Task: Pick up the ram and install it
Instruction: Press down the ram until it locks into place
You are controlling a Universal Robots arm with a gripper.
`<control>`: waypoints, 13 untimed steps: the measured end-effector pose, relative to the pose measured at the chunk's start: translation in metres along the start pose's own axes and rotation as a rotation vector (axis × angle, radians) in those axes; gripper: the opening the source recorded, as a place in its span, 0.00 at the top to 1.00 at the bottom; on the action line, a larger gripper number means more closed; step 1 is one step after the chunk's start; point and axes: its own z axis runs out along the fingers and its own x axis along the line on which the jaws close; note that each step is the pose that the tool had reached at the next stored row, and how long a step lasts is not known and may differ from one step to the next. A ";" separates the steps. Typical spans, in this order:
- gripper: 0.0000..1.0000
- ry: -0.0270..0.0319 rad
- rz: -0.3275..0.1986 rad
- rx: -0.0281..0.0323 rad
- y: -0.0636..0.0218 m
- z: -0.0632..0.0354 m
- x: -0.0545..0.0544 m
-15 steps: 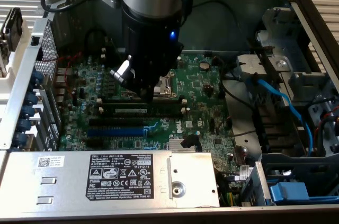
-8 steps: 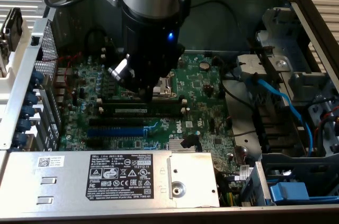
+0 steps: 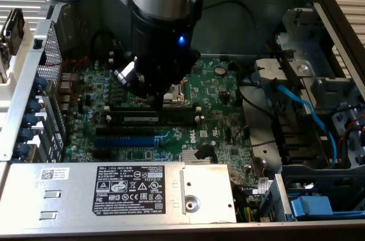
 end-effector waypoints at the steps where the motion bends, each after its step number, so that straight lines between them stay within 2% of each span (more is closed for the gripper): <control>1: 0.90 0.0042 0.005 0.0044 0.0000 -0.0002 0.000; 5: 0.90 0.0242 0.013 0.0343 0.0001 -0.0027 0.000; 10: 0.90 0.0393 0.021 0.0592 0.0005 -0.0137 0.000; 13: 0.90 0.0515 0.028 0.0791 0.0005 -0.0168 0.000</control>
